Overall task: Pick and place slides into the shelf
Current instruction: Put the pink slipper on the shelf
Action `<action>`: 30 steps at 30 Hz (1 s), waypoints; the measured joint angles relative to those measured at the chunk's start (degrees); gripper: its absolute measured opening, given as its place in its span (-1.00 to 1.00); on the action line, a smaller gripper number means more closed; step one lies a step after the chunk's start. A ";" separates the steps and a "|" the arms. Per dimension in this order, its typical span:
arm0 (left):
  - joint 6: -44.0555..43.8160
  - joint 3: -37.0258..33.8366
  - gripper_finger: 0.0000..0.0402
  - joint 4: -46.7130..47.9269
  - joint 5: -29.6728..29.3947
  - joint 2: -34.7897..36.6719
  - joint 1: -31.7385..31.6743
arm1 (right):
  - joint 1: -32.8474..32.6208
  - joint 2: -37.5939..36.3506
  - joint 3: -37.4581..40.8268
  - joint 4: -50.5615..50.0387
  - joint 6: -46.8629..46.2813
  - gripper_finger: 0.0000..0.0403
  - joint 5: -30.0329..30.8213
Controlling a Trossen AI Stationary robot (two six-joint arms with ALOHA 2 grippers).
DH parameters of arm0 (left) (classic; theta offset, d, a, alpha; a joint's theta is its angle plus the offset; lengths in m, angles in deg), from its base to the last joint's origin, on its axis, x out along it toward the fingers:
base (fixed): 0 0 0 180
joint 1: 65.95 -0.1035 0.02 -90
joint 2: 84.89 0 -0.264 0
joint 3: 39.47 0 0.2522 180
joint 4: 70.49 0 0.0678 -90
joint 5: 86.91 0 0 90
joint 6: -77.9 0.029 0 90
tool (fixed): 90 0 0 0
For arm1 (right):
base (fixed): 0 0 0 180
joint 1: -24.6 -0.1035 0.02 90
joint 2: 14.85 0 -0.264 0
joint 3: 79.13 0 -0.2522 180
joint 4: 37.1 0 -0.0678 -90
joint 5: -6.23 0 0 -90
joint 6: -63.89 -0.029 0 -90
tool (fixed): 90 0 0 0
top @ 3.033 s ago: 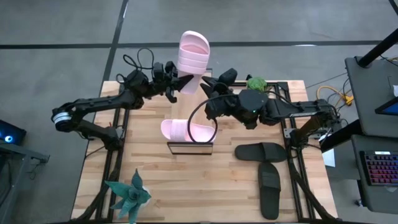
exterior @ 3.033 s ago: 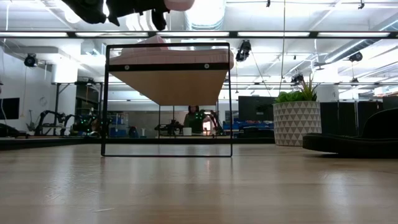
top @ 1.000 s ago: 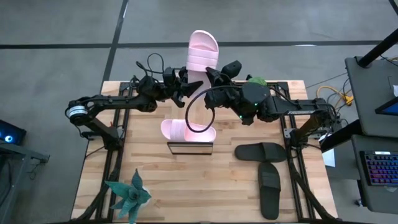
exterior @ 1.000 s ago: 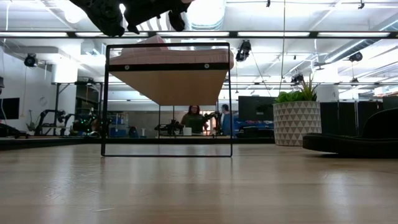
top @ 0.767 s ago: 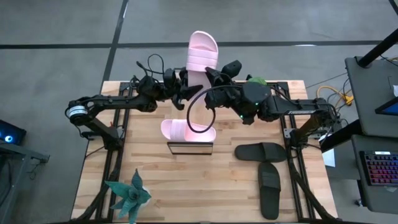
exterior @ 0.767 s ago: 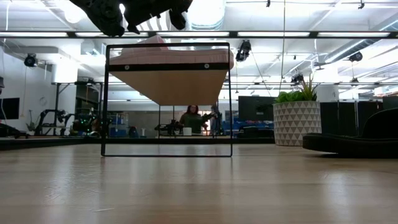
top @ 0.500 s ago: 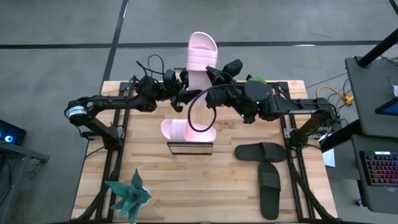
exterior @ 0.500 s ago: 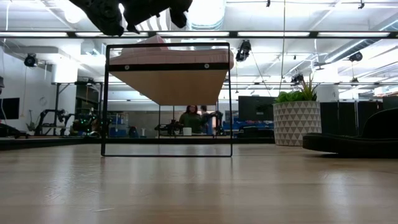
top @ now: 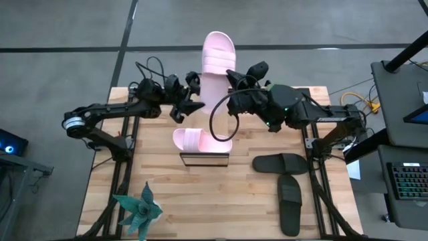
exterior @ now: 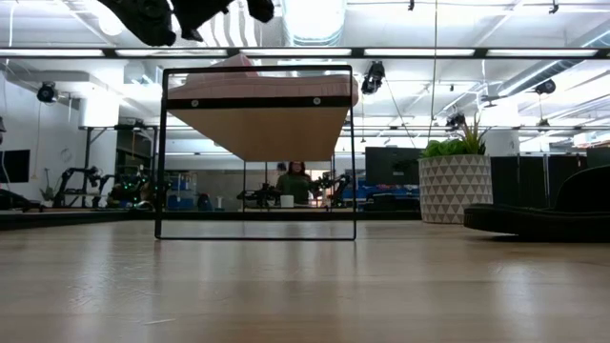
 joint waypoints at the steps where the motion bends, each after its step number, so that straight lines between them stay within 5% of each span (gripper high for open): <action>1: 0.99 -0.08 0.07 1.03 1.17 0.93 -0.09 | -0.02 -0.14 0.00 -0.97 -0.86 -0.96 -0.42; 12: 24.51 -0.52 0.07 24.88 -2.03 15.26 0.04 | 0.40 -5.24 -0.09 -10.67 -12.39 -0.96 -2.97; 20: 27.42 -3.28 0.07 26.09 -3.33 20.12 -0.02 | 0.34 -5.96 0.11 -16.80 -19.59 -0.96 -13.48; 30: 52.93 -10.40 0.07 29.88 -4.00 26.34 -0.13 | 1.07 -9.14 0.07 -26.13 -36.50 -0.96 -28.68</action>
